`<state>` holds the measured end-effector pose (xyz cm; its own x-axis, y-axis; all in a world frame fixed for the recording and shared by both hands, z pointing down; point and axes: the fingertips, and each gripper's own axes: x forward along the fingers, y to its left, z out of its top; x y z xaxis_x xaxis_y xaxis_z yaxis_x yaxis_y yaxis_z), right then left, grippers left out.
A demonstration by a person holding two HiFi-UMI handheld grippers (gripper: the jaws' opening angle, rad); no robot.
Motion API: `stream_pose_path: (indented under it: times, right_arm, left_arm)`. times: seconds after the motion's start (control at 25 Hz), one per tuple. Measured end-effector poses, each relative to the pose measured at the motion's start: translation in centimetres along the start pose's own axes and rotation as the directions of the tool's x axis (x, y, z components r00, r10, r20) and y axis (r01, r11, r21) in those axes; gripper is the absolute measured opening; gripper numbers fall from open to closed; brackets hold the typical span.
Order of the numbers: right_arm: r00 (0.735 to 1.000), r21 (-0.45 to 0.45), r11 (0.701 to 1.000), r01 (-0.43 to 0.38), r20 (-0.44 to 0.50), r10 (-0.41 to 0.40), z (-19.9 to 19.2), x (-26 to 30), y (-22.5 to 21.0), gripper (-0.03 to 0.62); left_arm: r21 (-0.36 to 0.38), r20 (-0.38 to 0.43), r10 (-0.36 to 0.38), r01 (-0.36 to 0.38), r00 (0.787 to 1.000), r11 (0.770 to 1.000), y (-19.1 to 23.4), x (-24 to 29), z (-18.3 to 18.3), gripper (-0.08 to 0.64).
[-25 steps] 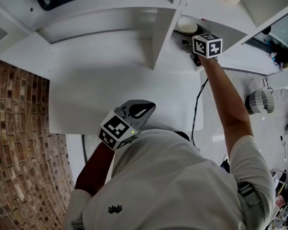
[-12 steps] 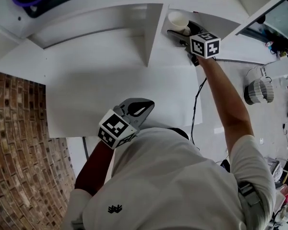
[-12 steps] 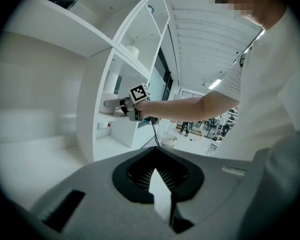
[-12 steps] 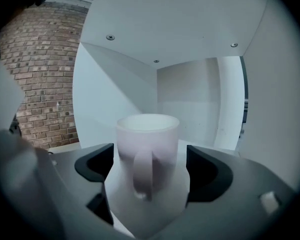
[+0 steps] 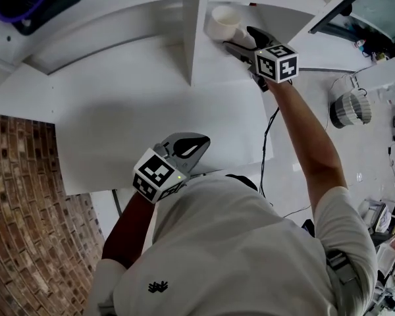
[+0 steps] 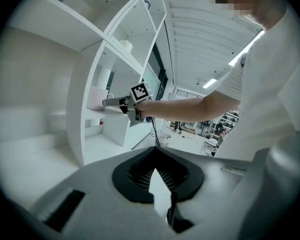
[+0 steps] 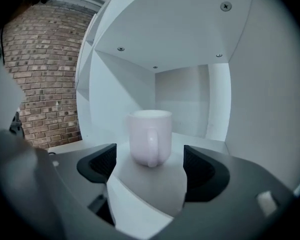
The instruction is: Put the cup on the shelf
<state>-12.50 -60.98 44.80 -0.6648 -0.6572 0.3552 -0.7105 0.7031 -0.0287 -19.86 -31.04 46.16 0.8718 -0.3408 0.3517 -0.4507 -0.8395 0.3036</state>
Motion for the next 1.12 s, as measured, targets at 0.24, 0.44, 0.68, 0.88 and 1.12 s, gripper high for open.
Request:
stream_pose_path:
  times: [0.24,0.44,0.68,0.88,1.12]
  right_arm:
    - [1.0,0.012,1.0,0.023,0.001,-0.023,-1.6,-2.7,0.7,0.351]
    - [0.999,0.007,0.999,0.04,0.002,-0.04,-3.1,-5.8,1.7,0.211]
    - [0.999,0.047,0.998,0.044,0.024,-0.045,-4.7,-10.9,3.0,0.079]
    - [0.999,0.081,0.996,0.028,0.034,-0.031,-6.3,-15.4,4.4,0.022]
    - [0.999,0.107,0.994,0.001,0.054,-0.006,-8.1,-21.1,5.9,0.008]
  left_arm:
    - [0.002,-0.021,-0.042,0.042,0.999,0.999,-1.3,1.1,-0.8,0.006]
    - [0.024,-0.054,-0.088,0.09,0.995,0.996,-3.0,2.7,-1.8,0.006]
    - [0.04,-0.075,-0.109,0.112,0.991,0.993,-5.8,4.3,-2.0,0.006]
    - [0.039,-0.086,-0.102,0.106,0.991,0.994,-8.1,5.5,-2.2,0.006]
    - [0.033,-0.072,-0.04,0.043,0.997,0.999,-10.7,6.9,-2.0,0.006]
